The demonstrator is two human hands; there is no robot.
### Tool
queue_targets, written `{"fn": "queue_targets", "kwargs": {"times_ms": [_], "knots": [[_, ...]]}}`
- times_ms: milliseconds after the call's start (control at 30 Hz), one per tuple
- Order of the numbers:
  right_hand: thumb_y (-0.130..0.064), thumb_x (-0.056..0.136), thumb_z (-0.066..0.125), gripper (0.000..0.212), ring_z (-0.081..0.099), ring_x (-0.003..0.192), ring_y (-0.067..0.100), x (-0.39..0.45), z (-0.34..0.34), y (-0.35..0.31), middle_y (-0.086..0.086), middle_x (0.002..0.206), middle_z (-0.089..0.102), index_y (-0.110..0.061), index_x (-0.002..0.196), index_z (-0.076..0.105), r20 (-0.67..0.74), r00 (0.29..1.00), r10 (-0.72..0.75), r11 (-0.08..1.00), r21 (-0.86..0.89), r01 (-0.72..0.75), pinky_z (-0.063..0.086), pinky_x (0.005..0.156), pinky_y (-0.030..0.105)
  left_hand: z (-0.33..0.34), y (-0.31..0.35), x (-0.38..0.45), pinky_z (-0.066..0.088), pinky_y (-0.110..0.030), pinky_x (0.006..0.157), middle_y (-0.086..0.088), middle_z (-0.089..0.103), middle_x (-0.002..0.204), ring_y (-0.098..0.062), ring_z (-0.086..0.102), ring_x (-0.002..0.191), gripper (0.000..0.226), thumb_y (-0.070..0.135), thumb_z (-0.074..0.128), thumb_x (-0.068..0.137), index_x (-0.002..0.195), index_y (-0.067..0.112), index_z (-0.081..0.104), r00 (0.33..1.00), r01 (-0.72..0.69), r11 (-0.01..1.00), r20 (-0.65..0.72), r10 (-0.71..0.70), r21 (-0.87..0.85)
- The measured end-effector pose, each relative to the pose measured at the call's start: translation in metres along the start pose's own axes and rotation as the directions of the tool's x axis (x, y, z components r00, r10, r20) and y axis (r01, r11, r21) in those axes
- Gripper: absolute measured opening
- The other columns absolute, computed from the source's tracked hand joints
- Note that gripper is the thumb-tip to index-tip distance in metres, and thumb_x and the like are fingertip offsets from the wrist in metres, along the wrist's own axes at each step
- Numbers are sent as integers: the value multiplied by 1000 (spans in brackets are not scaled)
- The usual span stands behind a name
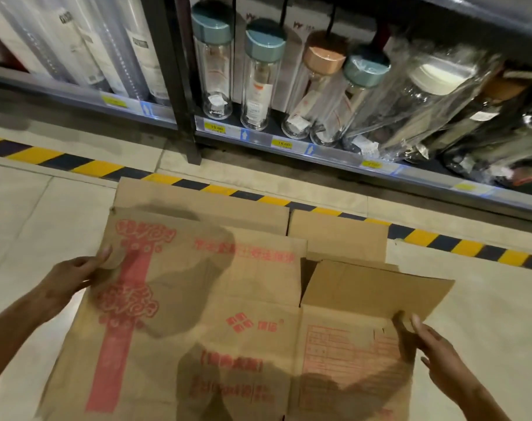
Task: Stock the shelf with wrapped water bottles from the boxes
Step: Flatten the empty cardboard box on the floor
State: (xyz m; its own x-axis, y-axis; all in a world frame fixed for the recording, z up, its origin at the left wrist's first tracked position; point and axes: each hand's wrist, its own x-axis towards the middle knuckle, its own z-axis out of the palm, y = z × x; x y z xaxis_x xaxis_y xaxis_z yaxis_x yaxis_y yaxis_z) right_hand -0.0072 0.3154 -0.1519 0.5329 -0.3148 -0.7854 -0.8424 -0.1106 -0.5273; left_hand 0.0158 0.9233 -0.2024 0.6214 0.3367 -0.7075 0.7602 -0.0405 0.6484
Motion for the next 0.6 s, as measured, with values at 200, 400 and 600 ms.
{"fn": "queue_targets", "kwargs": {"times_ms": [200,400,600], "knots": [[-43,41,87,65,65,61,10,26,2,-39,-2,67,69,-12,91,60,-32,969,-245,968,52,246,50,51,24,9,34,11,58,-32,62,-9,73,97,-24,72,80,34,29,67,75,105,14,66,983,-43,995,174,59,-91],[-51,33,91,84,68,91,29,65,16,-48,12,103,72,-16,105,65,-36,936,-349,936,44,351,57,74,39,14,40,57,57,-27,67,-3,74,95,-17,71,79,45,27,75,68,109,13,66,984,-142,985,94,152,-101],[-27,64,83,54,67,88,35,98,41,-44,19,95,70,-2,108,63,-113,963,-245,969,16,248,55,73,40,42,42,89,55,-26,61,-15,69,94,-28,65,81,42,28,79,71,105,8,68,968,-217,976,-122,220,38]]}}
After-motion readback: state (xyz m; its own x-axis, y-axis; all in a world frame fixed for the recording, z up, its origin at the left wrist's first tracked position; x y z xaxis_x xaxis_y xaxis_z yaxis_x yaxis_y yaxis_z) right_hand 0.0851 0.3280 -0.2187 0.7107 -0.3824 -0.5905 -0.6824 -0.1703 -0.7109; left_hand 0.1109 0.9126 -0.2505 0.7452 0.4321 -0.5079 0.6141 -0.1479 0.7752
